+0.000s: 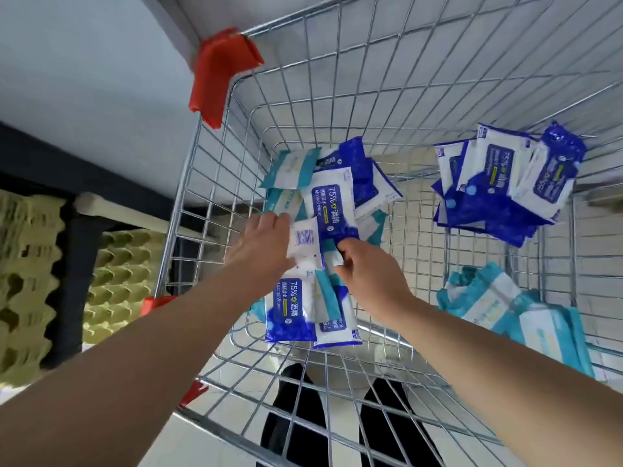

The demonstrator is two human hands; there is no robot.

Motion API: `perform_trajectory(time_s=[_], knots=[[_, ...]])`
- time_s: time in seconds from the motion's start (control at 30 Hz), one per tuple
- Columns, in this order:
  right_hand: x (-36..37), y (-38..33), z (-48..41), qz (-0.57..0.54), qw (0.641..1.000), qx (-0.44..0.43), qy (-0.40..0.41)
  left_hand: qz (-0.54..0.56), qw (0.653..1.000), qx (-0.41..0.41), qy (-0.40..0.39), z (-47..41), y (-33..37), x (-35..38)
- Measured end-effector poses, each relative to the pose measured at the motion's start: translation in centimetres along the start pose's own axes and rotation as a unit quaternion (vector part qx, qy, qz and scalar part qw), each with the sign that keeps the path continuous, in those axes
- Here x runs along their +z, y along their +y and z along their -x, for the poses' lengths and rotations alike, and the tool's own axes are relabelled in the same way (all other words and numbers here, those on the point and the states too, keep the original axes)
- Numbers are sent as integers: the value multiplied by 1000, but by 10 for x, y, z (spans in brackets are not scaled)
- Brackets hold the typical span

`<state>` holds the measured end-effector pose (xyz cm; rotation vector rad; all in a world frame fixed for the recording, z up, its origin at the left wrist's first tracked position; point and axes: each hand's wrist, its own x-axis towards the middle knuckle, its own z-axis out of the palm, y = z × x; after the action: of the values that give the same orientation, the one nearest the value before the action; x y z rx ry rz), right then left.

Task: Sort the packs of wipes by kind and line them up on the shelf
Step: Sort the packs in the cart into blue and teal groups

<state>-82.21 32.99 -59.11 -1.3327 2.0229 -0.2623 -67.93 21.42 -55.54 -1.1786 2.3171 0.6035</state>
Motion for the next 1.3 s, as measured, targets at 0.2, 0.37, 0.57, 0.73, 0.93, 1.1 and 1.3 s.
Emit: perform_trajectory(time_s=[0.2,0.37,0.57,0.73,0.93,1.1,1.3], knots=[[-4,4,-4,-14,999,35,4,-2,1000,-10,10,-2,-1,-3],[-15,13,-6,-49,997,55,18,58,996,-51,34,-5,5,-8],[-30,12,-17,-135,987,39,84,165,977,-119,55,-9,10,-20],[-33,5,-37,-206,973,61,85,241,962,-114,58,11,-5,-12],[-33,3,-54,-180,978,76,72,264,957,-115,-24,32,-8,6],[-51,14,-50,-204,969,80,113,201,975,-73,-56,27,-6,11],[-65,32,-32,-223,963,90,119,120,990,-38,-61,18,-2,17]])
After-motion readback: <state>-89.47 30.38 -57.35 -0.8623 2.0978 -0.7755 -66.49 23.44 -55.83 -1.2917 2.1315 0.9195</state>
